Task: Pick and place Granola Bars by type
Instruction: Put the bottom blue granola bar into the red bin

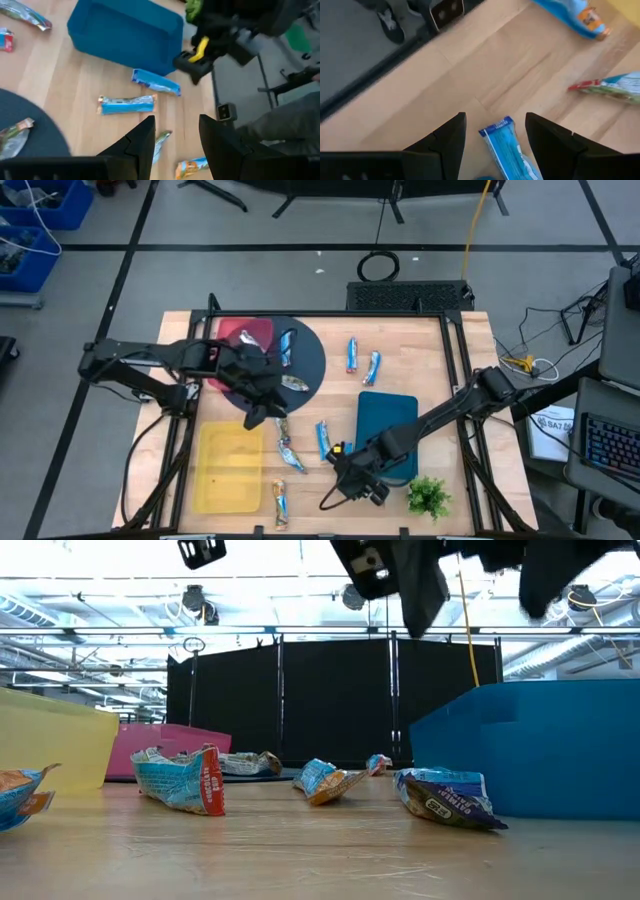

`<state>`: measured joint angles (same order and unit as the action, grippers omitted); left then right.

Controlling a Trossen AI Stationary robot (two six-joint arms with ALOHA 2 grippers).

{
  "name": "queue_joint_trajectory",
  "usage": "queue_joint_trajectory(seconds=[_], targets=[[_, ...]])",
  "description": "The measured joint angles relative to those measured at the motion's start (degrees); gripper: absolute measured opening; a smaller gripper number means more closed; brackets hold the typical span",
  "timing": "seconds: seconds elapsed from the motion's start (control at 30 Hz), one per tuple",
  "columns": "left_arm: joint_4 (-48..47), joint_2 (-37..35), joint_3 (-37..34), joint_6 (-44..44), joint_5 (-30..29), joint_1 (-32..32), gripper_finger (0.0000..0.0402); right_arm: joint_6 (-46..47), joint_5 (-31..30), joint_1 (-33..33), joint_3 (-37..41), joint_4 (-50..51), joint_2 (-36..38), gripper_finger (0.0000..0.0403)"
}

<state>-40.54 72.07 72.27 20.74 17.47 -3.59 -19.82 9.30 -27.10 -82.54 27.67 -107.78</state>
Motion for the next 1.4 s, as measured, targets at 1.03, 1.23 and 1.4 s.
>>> queue_joint_trajectory(seconds=[1.03,1.23,1.4], targets=[[11.5,-0.1,0.0,6.4,-2.3,-6.7,0.0157,-10.9,-7.4,-0.3,-0.8,4.6,-6.6,0.0196],[11.8,-0.1,0.0,5.1,-2.6,-6.7,0.0157,-12.6,-9.3,-0.3,-5.5,12.1,-6.6,0.0196],[11.8,-0.1,0.0,4.8,-2.7,-6.7,0.0157,-11.2,-9.3,-0.5,-9.8,13.6,-6.5,0.0196]])
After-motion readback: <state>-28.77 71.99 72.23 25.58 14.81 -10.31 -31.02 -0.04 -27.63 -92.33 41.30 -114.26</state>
